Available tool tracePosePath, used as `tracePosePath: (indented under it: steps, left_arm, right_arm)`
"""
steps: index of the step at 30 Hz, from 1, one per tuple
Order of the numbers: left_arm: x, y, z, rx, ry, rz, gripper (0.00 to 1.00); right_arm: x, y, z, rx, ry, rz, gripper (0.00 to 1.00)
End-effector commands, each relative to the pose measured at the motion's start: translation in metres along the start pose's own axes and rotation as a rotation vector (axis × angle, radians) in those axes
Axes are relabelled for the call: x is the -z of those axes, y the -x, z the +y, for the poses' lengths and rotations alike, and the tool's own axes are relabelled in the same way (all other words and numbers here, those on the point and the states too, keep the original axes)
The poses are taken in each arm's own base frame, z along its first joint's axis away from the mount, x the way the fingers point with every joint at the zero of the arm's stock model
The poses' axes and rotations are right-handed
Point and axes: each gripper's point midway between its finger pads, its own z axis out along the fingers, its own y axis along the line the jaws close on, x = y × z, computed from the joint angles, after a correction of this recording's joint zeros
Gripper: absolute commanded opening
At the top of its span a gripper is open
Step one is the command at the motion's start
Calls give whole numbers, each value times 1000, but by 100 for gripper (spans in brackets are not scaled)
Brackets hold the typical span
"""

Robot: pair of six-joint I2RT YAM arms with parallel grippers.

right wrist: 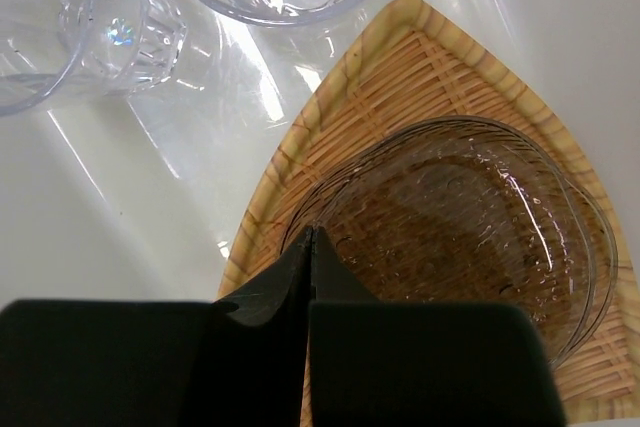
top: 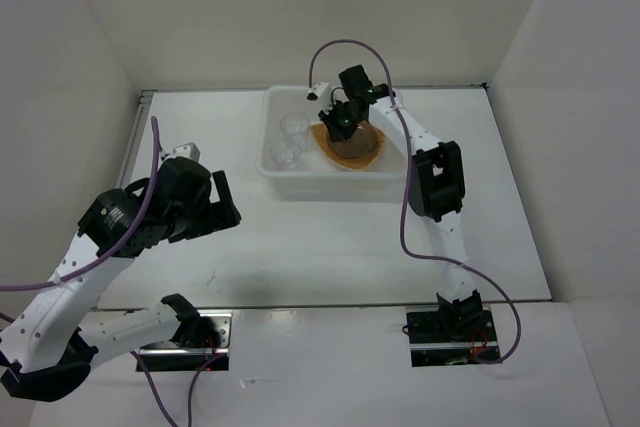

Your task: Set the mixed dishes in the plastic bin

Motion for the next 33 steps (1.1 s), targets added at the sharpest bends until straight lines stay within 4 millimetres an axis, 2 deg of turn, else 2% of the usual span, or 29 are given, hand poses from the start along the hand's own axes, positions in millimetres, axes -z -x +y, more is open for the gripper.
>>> tracePosePath:
  steps: [1,4,5,9,14,18,22,28,33]
  left_arm:
    - [2,-1,-5,31,-14,13,100]
    - [4,1,-6,34,-21,7,100]
    - [4,1,-6,34,-21,7,100]
    - [4,0,-7,34,-27,14,100]
    - [2,0,-8,31,-20,20,100]
    - [2,0,-8,31,-20,20,100]
    - [0,-2,-7,29,-13,26,100]
    - [0,-4,-5,38,-13,26,100]
    - [0,-5,-3,38,-13,26,100]
  right_arm:
    - [-3,10,-1,24,20,-36,0]
    - [-8,7,4,33,35,-20,0]
    - [-14,-3,7,21,50,4,0]
    - [-14,-3,10,28,65,4,0]
    - [-20,-5,24,41,98,21,0]
    - [-29,-11,27,41,106,41,0]
    - [-29,-11,27,41,106,41,0]
    - [-13,16,33,52,135,-35,0]
    - [-5,28,41,68,151,-62,0]
